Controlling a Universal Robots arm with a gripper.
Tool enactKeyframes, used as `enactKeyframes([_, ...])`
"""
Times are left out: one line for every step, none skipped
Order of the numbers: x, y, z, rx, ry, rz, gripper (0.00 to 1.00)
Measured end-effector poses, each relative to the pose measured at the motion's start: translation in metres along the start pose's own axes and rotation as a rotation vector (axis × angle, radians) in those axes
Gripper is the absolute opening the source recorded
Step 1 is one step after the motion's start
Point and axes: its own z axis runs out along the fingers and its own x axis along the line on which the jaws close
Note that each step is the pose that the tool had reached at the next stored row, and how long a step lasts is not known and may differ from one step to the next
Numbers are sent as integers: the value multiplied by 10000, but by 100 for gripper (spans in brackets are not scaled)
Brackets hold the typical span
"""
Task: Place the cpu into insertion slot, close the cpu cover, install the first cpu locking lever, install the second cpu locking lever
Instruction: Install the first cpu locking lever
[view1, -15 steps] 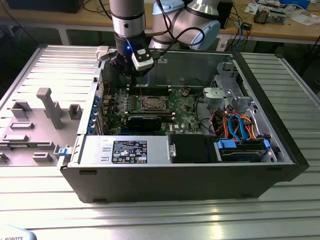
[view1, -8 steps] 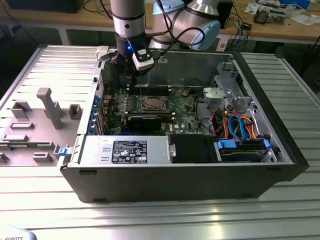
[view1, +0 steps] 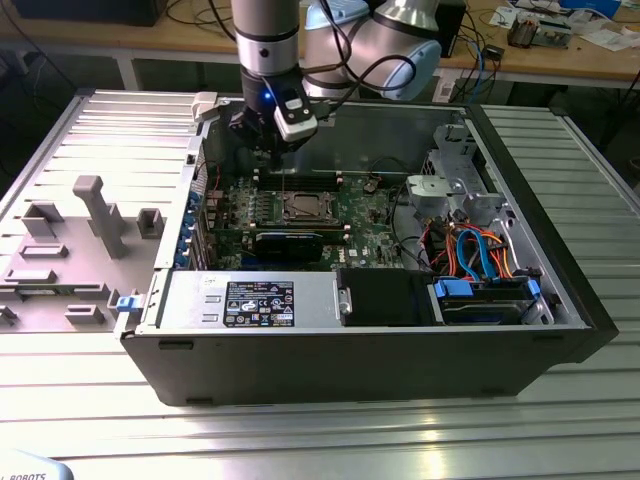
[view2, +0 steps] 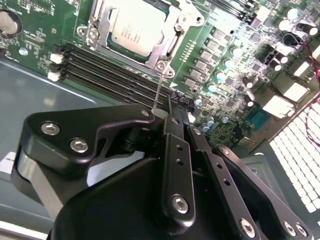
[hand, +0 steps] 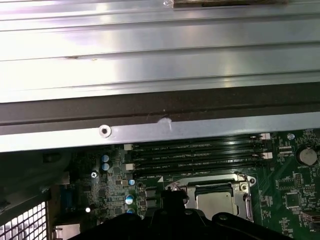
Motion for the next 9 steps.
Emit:
enactKeyframes([-17,1,3,0,0,0,11])
enactKeyframes([-31,2,6,-1,0,0,11])
enactKeyframes([-53,4,9,-2,0,1,11])
enactKeyframes([-77,5,14,-3,0,1,11])
enactKeyframes([-95,6,18,-4,0,1,11])
enactKeyframes([-111,7,21,-4,0,1,11])
enactKeyframes([-140,9,26,-5,0,0,11])
enactKeyframes([-156,10,30,-4,1,-1,11])
enactKeyframes([-177,11,35,-5,0,1,11])
